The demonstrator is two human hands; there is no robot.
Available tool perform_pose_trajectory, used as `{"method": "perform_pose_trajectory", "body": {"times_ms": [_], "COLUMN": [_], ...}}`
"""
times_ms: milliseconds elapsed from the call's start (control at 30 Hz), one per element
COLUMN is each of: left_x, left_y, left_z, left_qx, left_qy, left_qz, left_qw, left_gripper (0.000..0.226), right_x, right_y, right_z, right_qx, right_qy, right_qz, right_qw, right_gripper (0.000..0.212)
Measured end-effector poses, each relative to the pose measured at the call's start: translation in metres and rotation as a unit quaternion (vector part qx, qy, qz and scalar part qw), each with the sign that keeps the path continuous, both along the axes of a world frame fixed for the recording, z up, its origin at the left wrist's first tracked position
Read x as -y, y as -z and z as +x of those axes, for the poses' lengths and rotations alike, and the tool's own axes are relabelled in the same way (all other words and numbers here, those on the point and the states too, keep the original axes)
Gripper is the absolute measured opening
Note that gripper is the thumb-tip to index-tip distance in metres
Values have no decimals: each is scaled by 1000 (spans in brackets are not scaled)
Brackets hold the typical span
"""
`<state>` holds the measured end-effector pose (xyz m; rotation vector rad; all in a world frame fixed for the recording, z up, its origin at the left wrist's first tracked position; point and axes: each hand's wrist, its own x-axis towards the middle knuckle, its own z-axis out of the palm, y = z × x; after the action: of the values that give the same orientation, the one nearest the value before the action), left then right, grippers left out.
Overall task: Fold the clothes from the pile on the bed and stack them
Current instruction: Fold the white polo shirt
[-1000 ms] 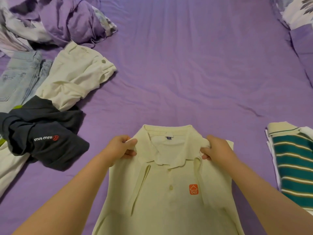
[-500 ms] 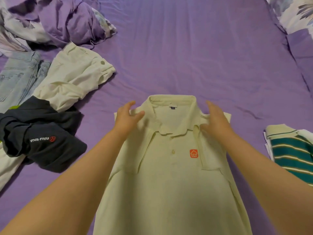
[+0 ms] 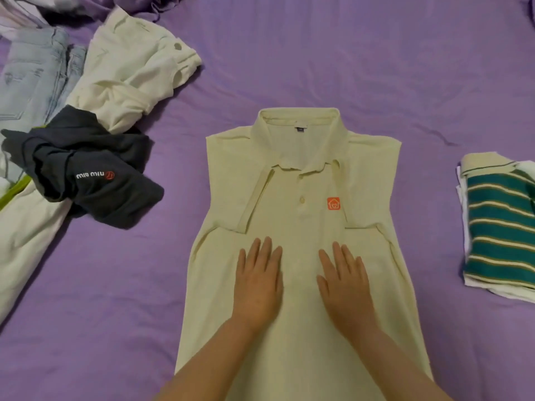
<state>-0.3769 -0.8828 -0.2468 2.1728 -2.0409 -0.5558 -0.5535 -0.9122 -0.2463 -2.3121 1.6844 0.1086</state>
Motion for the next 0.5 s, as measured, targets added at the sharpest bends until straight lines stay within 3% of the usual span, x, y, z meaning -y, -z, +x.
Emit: {"method": "perform_pose_trajectory", "body": {"times_ms": [133, 233, 333, 500], "left_x": [-50, -84, -118, -166], "left_y": [-11, -24, -33, -38], "left_z": [-13, -13, -14, -21], "left_qx": [-25, -45, -48, -49], "left_qy": [40, 83, 102, 123], "left_qz": [48, 75, 63, 105], "left_qw": [998, 993, 992, 986], "left_gripper": [45, 38, 33, 42], "right_x": [-46, -73, -101, -149], "right_y": [-9, -18, -26, -33], "right_z": [-6, -11, -18, -29], "right_qx": [10, 27, 29, 20], "right_qy": [-38, -52, -71, -99], "right_qz": [12, 57, 106, 156], "right_qw": [999, 997, 991, 982], "right_gripper": [45, 59, 59, 59]}}
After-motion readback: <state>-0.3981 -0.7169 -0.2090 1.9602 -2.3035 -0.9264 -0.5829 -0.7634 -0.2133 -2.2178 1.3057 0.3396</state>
